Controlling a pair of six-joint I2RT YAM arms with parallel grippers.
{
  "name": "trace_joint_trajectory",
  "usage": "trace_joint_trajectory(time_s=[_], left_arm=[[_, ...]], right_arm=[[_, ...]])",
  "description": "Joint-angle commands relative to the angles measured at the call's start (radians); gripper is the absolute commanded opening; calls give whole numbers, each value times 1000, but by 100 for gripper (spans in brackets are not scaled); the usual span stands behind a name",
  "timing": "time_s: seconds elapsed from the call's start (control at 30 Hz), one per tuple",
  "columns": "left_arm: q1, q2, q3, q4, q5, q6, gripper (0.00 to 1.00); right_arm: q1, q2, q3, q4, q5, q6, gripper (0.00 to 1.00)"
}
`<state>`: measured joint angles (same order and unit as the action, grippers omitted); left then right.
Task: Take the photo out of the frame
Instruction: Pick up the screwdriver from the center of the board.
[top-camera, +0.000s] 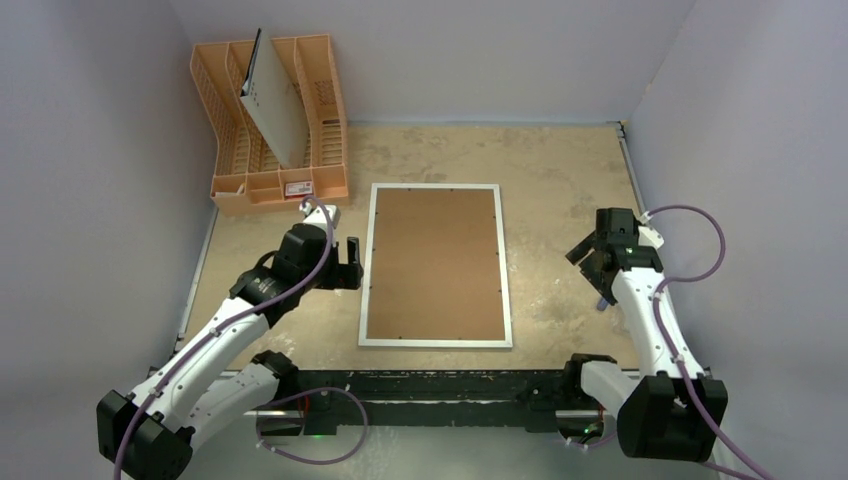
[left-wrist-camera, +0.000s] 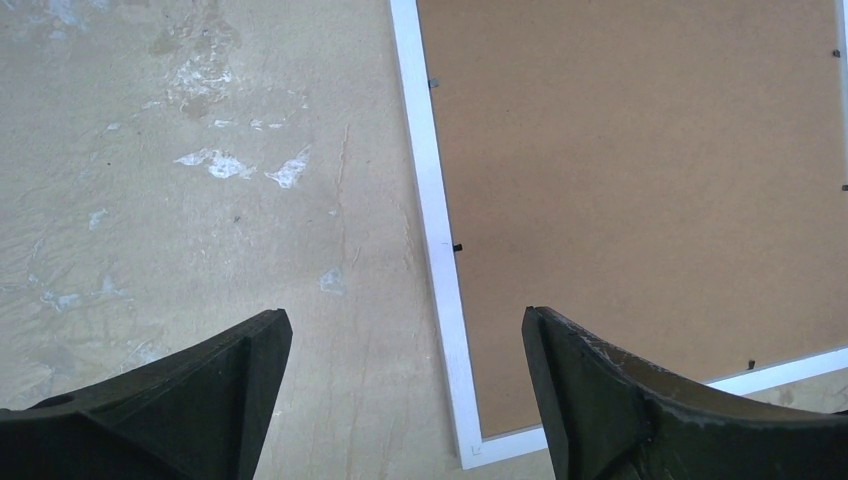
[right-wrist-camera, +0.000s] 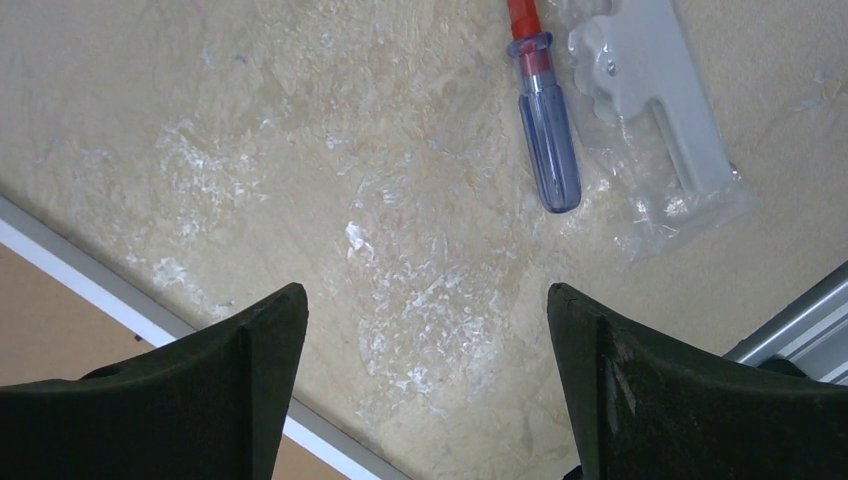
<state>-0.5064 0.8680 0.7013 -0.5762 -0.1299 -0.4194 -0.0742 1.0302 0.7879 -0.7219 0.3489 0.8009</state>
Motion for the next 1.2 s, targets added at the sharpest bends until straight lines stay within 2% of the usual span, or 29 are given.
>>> trace_joint_trajectory(time_s=[0.0,0.27,0.5,0.67,0.8,0.93,1.07,1.17], left_arm=[[0,-7,33,6,0,37,91],[0,-3,30,11,-6,42,91],[4,8,30,9,-16,44,91],[8,22,30,10,-19,45,91],[8,44,33,5,-30,42,91],[8,65,37,-10,-67,30,91],[8,83,42,-26,-104,18,91],[8,89,43,-33,-119,13,91]], right_arm=[[-15,25,6,-37,22,-3,89],[-55,41,12,-47,23,19,84],[-52,78,63,-52,95,55,80],[-53,55,70,-30,131,104,86],[-53,67,34,70,90,11,89],[-55,212,65,36,186,-20,97],[-54,359,85,20,206,-36,96],[-55,372,50,87,171,-66,94]])
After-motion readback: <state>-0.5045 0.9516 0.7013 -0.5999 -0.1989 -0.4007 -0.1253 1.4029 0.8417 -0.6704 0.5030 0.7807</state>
